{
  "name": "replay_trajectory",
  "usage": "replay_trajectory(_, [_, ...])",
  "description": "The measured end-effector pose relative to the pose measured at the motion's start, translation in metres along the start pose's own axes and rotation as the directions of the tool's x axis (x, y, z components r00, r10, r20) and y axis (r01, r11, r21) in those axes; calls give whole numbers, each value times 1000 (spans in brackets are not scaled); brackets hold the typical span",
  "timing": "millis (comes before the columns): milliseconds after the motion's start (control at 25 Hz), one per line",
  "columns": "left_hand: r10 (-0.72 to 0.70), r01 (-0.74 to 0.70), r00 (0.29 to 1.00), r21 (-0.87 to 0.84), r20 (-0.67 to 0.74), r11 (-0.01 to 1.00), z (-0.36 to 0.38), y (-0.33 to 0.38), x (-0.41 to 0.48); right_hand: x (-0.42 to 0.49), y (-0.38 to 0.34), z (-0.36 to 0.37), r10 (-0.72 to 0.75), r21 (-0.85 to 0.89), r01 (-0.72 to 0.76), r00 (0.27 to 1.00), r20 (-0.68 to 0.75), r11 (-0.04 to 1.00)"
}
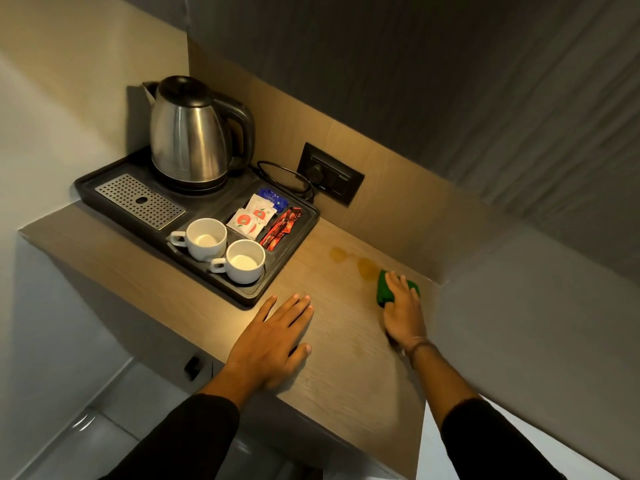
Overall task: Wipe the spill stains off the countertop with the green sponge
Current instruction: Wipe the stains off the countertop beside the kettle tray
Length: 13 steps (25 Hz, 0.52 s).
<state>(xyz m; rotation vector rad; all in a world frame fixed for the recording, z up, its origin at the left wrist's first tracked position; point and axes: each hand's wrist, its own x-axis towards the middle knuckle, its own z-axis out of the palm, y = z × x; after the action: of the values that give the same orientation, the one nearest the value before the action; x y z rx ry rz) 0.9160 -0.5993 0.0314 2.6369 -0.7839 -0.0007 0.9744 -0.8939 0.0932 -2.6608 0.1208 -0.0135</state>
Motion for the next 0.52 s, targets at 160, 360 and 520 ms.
replay_trajectory(160, [0, 0, 1000, -13, -7, 1000, 0, 0, 0, -47, 31, 12, -219, -21, 222, 970, 104, 975])
replay_trajectory(360, [-6, 6, 1000, -15, 15, 1000, -2, 0, 0, 9, 22, -5, 25, 16, -24, 999, -20, 1000])
replay_trajectory(520, [-6, 6, 1000, -29, 8, 1000, -3, 2, 0, 2, -3, 16, -146, 0, 146, 986, 76, 989])
